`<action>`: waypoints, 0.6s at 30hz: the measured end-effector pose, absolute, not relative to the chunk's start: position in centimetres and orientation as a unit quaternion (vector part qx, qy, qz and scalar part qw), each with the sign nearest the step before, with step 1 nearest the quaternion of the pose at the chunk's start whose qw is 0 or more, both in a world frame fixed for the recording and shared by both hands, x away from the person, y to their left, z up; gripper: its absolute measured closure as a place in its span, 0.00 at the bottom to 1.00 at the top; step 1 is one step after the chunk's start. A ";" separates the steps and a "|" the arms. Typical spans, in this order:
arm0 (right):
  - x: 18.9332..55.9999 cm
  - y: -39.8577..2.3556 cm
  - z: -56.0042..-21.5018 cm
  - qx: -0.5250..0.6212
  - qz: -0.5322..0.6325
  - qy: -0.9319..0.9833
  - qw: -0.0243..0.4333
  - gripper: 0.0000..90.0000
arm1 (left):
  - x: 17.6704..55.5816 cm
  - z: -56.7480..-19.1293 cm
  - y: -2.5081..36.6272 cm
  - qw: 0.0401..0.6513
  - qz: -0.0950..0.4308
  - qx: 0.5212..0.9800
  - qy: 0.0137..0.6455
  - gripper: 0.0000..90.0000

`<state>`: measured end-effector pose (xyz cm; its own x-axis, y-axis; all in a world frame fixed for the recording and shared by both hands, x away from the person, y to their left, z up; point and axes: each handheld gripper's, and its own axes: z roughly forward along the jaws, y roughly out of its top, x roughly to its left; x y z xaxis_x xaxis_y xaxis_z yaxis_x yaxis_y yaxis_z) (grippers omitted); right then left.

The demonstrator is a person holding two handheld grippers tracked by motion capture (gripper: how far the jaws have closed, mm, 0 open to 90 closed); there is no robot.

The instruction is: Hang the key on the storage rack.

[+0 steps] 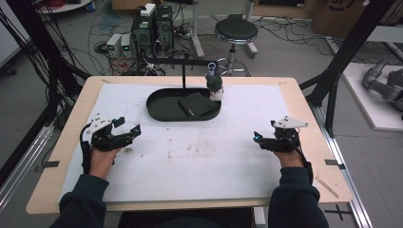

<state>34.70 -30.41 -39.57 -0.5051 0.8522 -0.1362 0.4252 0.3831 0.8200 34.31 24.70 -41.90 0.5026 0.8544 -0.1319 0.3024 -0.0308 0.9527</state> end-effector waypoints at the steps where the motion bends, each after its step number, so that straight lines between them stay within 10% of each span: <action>1: 34.7 -30.4 -39.6 0.405 0.375 0.784 0.286 0.23 | 34.3 -41.9 24.7 0.547 0.253 0.672 0.431 0.24; 18: 34.3 -30.5 -40.0 0.410 0.360 0.785 0.294 0.23 | 34.3 -41.9 24.5 0.545 0.250 0.678 0.425 0.24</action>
<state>34.31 -30.51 -40.02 -0.4903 0.8554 -0.1672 0.4318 0.4051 0.8059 34.34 24.46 -41.90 0.5137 0.8491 -0.1232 0.3040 -0.0458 0.9516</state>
